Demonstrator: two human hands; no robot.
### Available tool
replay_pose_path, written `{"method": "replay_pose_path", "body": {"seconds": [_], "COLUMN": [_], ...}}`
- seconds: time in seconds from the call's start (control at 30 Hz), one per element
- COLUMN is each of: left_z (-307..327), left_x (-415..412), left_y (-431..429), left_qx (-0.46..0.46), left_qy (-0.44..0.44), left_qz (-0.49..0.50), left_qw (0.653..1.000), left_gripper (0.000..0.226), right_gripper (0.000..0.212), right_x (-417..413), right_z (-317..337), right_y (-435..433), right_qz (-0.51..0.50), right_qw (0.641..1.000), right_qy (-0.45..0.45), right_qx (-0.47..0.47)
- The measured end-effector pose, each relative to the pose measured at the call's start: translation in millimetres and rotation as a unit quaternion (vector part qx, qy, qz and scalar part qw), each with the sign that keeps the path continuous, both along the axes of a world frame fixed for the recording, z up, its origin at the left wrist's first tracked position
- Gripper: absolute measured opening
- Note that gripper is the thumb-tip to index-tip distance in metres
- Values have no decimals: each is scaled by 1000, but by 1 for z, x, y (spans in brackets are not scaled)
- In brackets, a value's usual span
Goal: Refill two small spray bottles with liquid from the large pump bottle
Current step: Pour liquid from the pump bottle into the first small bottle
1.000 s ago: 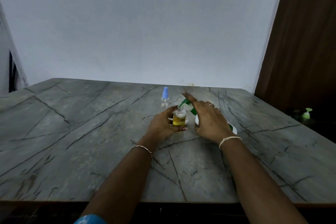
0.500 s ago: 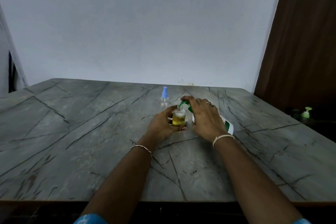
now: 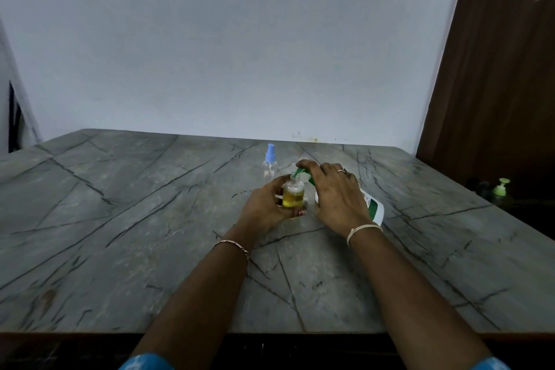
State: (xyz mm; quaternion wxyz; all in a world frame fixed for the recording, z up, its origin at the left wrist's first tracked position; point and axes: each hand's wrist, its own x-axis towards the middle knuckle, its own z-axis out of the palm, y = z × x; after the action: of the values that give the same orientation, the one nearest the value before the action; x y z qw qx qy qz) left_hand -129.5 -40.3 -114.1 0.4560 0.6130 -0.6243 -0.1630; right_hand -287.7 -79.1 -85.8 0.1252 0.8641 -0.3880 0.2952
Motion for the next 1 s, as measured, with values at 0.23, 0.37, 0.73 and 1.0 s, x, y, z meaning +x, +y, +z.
{"method": "replay_pose_path", "body": {"seconds": [0.23, 0.37, 0.73, 1.0], "left_z": [-2, -2, -1, -1], "left_x": [1, 1, 0, 0], "left_y": [-2, -3, -2, -1], "left_qx": [2, 3, 3, 1], "left_qy": [1, 9, 11, 12], "left_qz": [4, 2, 6, 4], "left_qw": [1000, 1000, 1000, 1000], "left_gripper": [84, 85, 85, 85], "right_gripper": [91, 94, 87, 93], "right_x": [-3, -4, -1, -4], "right_z": [-5, -5, -3, -3], "right_y": [-2, -2, -1, -2], "right_qz": [-16, -22, -30, -31], "right_qw": [1000, 999, 999, 999], "right_qy": [19, 24, 27, 36], "right_qx": [-17, -16, -14, -11]}}
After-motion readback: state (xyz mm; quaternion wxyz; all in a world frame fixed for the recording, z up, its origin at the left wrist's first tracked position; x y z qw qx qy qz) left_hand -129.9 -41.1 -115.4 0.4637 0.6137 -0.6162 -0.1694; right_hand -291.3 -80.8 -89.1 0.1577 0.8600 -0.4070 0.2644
